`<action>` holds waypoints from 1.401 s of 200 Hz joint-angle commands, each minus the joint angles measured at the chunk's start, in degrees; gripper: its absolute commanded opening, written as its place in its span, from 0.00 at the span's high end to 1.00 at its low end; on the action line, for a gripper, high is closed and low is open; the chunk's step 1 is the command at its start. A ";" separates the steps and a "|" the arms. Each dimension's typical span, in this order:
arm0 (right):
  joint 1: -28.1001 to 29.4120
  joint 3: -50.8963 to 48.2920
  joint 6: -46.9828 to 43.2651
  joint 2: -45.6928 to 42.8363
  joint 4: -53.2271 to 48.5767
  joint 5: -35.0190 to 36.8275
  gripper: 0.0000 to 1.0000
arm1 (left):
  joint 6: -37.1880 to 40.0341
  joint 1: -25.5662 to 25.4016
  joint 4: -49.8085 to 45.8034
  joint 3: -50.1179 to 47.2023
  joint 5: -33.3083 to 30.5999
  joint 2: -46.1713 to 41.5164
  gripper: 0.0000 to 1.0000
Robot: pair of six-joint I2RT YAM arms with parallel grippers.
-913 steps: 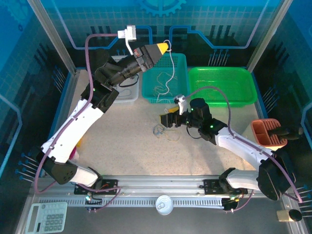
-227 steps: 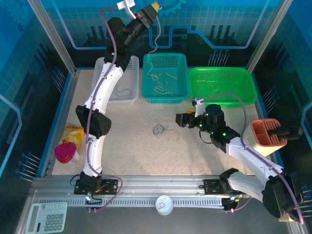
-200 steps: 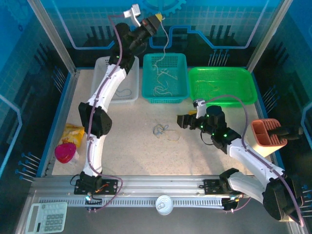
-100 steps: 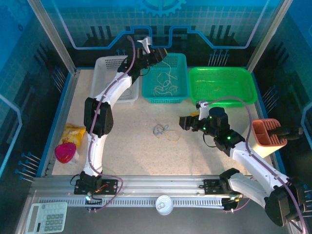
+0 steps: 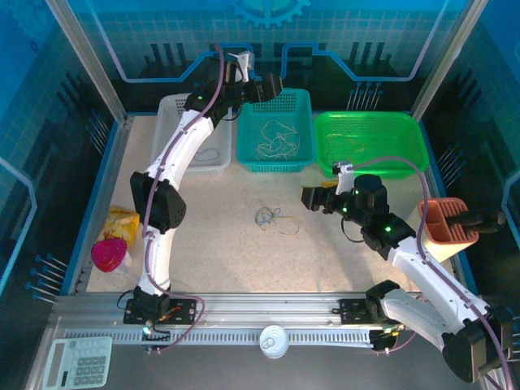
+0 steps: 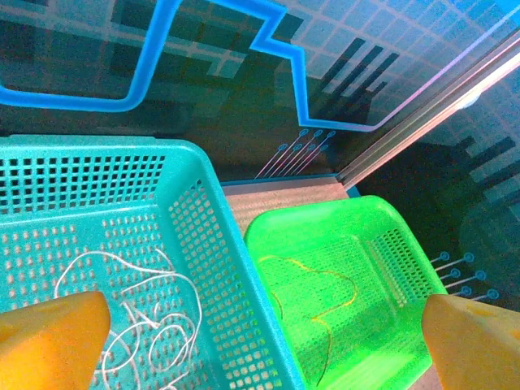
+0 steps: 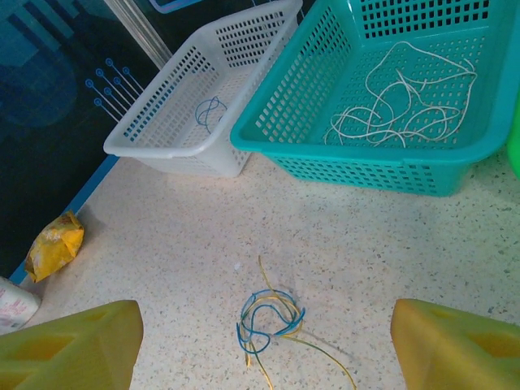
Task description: Untangle the cables
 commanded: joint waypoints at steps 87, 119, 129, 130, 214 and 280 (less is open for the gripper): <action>2.86 -0.33 6.74 14.70 -1.74 2.88 0.22 | -9.14 -3.15 20.78 -61.68 0.06 -40.79 0.01; 5.15 0.19 10.13 21.98 0.17 2.86 0.23 | -13.71 -5.99 22.99 -77.86 -1.69 -49.66 0.01; 5.89 0.68 11.21 24.32 1.18 2.28 0.23 | -14.79 -7.08 23.23 -82.09 -3.05 -52.04 0.01; 5.95 0.75 11.31 24.57 1.29 2.20 0.23 | -14.91 -7.18 23.25 -82.52 -3.18 -52.27 0.01; 10.69 8.87 16.81 42.31 8.06 -1.84 0.33 | -16.22 -8.68 21.22 -91.58 -7.23 -59.12 0.01; 10.92 11.18 17.49 46.32 10.34 -3.76 0.76 | -16.52 -8.59 21.35 -90.33 -7.31 -57.96 0.01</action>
